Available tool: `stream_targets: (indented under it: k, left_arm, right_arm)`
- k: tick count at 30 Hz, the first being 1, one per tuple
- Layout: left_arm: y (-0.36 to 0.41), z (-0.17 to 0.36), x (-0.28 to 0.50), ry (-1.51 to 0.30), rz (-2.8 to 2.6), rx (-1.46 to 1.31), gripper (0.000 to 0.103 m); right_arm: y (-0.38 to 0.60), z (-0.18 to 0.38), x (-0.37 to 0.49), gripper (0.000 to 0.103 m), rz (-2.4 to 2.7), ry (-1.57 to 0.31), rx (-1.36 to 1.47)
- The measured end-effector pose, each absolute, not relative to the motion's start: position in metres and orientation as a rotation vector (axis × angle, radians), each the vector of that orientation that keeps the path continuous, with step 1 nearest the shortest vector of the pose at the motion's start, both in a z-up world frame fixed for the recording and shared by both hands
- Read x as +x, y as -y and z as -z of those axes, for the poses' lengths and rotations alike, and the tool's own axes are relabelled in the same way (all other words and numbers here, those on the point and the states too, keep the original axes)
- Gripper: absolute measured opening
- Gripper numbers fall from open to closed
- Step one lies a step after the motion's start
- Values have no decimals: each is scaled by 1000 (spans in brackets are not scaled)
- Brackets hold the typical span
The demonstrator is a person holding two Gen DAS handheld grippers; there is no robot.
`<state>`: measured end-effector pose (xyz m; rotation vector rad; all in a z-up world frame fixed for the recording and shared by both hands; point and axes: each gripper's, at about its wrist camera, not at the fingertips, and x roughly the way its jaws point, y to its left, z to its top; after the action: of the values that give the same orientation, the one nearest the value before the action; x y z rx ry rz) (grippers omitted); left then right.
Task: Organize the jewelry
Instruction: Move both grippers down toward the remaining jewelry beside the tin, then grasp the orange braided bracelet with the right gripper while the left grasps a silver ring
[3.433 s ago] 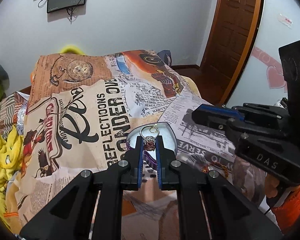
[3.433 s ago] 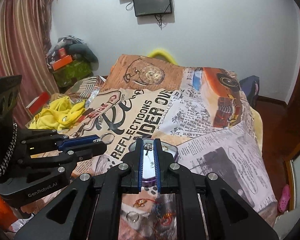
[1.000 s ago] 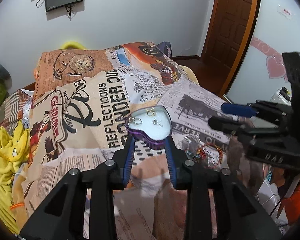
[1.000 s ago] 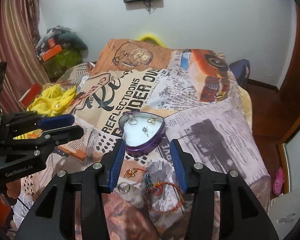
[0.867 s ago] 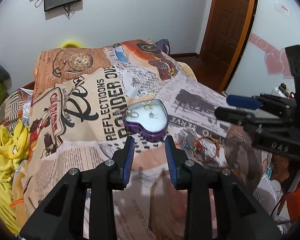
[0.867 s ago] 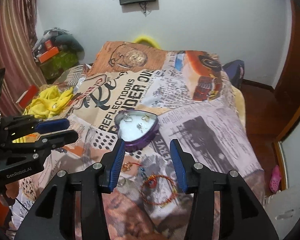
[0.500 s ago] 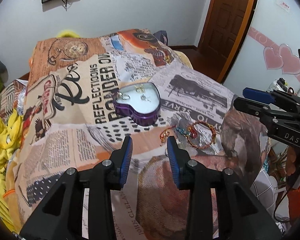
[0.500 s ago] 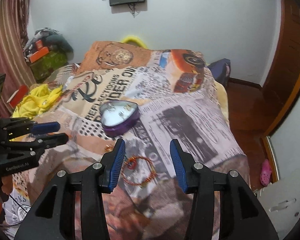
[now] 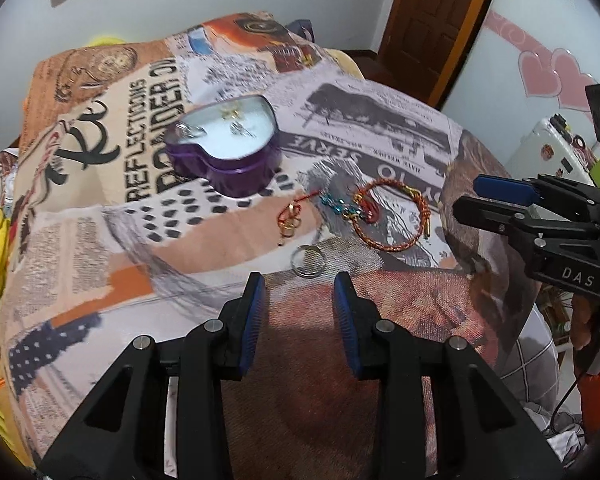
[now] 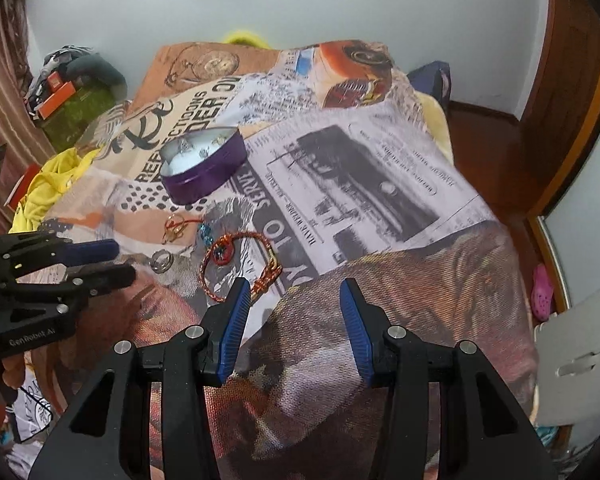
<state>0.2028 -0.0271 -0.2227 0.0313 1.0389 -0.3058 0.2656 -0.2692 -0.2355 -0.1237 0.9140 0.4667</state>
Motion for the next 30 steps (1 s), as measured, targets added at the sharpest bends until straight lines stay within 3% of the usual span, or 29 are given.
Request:
stream_targets:
  k: [14,19,22,27,30]
  left_arm:
    - [31,238,215,-1054,336,5,35]
    - [31,241,221,-1053,341,-20,35]
    - [32,242,222,-1049,339,-19,35]
    - [33,242,225,-1043,335,-24,34]
    - [33,243,226,-1039,324,-23,20]
  right_arm:
    - [251,256,270,42,-502,-911,-141]
    - [243,263,265,29,-476,-878,-197]
    - [240,263,265,10,-467,-869,-219]
    - [241,261,267,7,-462,-862,-212]
    - [243,257,268,7,-458,-860,-188]
